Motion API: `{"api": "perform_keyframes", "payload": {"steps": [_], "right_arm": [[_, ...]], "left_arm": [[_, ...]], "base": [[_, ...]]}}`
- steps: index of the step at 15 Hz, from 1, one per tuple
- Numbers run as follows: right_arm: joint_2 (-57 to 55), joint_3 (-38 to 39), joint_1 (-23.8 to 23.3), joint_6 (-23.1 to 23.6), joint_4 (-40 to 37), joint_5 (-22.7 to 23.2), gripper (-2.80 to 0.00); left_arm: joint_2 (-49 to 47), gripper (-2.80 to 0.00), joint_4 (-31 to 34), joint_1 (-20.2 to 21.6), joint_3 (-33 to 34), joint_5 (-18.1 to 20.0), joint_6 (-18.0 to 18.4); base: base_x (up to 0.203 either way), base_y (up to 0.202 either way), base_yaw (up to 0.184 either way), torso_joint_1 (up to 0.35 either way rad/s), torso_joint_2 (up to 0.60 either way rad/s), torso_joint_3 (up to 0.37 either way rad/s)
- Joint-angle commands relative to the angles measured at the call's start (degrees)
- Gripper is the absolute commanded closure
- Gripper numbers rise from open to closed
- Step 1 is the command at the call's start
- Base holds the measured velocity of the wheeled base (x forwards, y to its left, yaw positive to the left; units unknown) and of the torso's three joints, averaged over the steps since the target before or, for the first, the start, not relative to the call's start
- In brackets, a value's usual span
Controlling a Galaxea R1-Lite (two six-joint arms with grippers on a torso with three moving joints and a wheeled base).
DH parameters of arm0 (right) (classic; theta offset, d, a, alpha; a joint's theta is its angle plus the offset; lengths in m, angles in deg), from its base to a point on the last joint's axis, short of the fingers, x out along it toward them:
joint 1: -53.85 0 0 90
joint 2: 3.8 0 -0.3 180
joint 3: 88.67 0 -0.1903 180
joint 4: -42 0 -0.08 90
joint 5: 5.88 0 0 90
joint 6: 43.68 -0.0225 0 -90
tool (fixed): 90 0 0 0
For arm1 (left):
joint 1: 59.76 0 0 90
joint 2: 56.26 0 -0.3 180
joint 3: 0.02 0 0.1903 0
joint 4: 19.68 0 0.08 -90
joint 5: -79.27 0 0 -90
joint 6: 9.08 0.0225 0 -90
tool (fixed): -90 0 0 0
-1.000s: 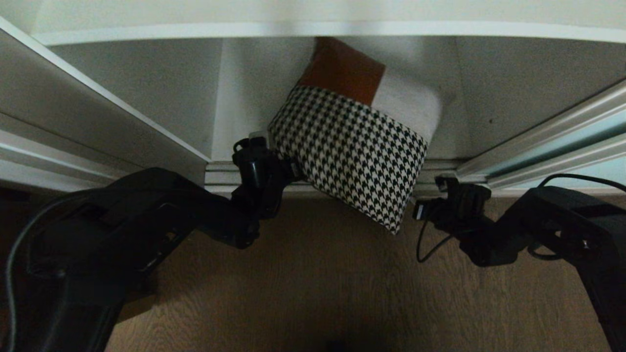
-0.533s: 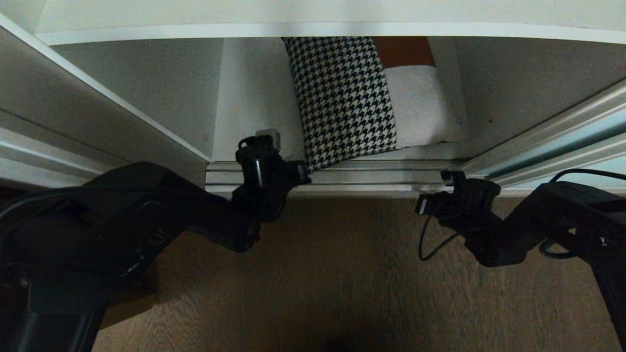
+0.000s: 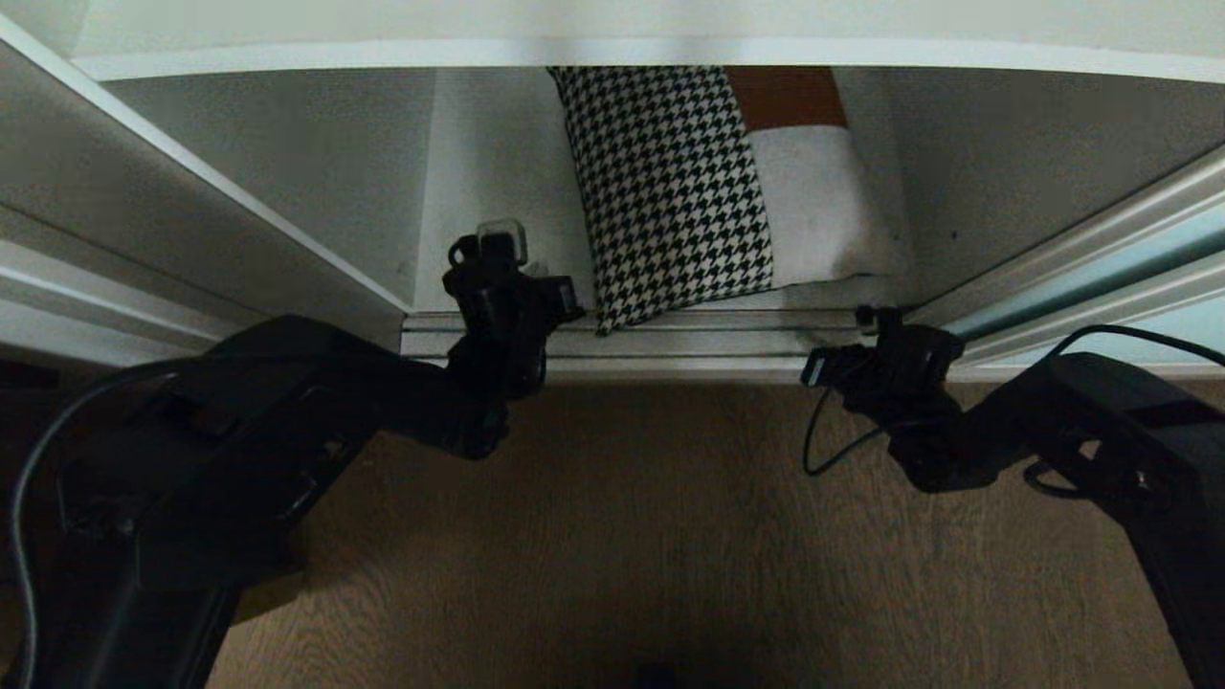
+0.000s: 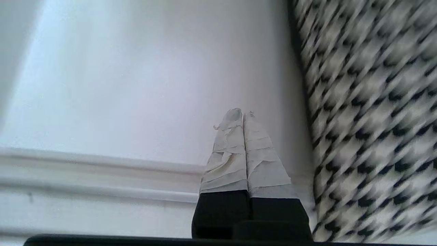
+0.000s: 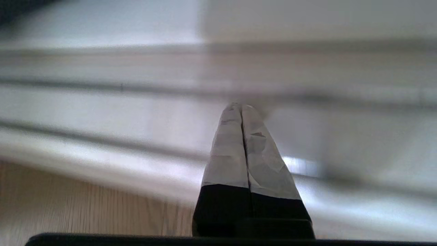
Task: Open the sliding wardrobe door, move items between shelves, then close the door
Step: Place the pillow on the lower shelf
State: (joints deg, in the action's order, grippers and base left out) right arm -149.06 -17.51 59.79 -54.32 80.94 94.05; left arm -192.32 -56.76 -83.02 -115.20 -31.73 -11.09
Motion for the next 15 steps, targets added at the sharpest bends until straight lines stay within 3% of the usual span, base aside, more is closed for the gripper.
{"api": "perform_keyframes", "payload": {"steps": [1, 4, 7, 12, 15], "right_arm": [[-1.32, -5.26, 0.87, -0.07, -2.70, 0.11, 0.00], [-2.38, -9.37, 2.85, -0.07, -4.88, 0.01, 0.00], [0.48, -3.33, 3.27, -0.85, -4.32, 0.07, 0.00], [13.16, 18.06, 2.87, -4.19, 2.02, 4.41, 0.00], [16.80, 20.85, 2.70, -4.89, 4.65, 5.01, 0.00]], "left_arm": [[4.52, 0.00, -0.77, 0.36, 0.49, -0.38, 0.32], [12.42, 0.00, -0.47, -0.02, 9.83, 0.04, -0.60], [14.18, 0.00, 0.84, -5.89, 16.52, 0.34, -6.20], [12.61, 0.00, 4.45, -13.05, 16.90, 0.35, -9.19], [9.46, 0.00, 6.14, -15.19, 15.69, 0.57, -10.61]], "base": [[0.000, 0.000, 0.000, 0.000, 0.00, 0.000], [0.000, 0.000, 0.000, 0.000, 0.00, 0.000], [0.000, 0.000, 0.000, 0.000, 0.00, 0.000], [0.000, 0.000, 0.000, 0.000, 0.00, 0.000], [0.000, 0.000, 0.000, 0.000, 0.00, 0.000]]}}
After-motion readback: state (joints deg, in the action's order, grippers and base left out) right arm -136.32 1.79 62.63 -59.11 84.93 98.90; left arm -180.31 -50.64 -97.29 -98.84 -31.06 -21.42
